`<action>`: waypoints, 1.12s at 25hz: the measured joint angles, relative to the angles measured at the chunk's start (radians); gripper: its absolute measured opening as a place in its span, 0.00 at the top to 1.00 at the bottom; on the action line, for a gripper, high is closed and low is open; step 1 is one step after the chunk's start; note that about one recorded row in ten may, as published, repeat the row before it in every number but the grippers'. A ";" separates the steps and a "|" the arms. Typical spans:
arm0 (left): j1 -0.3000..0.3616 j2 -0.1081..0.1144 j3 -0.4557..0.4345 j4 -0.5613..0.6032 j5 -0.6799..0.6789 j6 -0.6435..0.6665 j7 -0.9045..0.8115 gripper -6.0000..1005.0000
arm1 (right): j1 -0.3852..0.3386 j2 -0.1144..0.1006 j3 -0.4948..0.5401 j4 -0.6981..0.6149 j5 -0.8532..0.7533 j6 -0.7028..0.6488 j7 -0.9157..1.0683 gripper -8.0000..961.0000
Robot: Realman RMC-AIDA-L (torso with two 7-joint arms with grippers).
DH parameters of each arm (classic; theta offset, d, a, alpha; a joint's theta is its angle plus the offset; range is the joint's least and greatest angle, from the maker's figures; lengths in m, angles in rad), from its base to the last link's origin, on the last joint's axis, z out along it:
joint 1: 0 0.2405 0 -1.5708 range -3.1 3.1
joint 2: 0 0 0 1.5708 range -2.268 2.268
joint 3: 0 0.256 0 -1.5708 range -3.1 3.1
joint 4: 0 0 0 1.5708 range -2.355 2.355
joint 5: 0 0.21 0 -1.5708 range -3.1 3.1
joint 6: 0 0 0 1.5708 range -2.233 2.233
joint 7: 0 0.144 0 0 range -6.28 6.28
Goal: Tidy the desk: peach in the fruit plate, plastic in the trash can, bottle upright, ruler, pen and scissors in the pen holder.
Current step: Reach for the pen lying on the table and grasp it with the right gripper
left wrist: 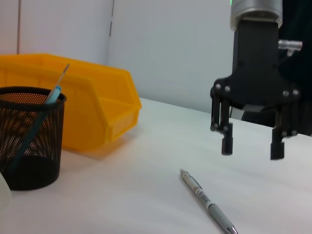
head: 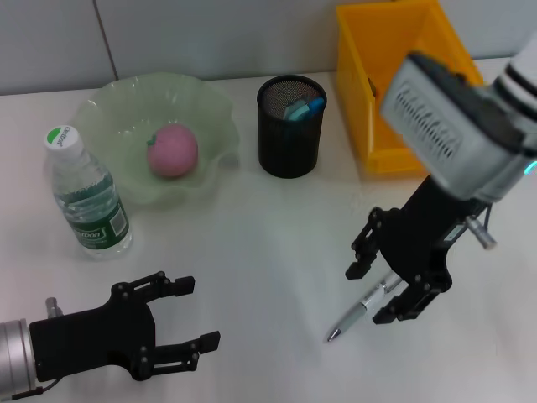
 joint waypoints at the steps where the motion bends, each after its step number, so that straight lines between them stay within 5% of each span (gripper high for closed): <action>1: 0.003 0.000 -0.001 0.000 0.000 0.000 0.002 0.16 | 0.010 0.007 -0.040 0.014 -0.029 0.037 -0.019 0.36; 11: 0.019 0.009 -0.008 0.003 0.002 -0.001 0.005 0.16 | 0.076 0.011 -0.197 0.102 -0.108 0.168 -0.053 0.36; 28: 0.041 0.012 -0.008 0.055 0.002 0.002 -0.004 0.16 | 0.078 0.018 -0.387 0.100 -0.126 0.213 -0.020 0.38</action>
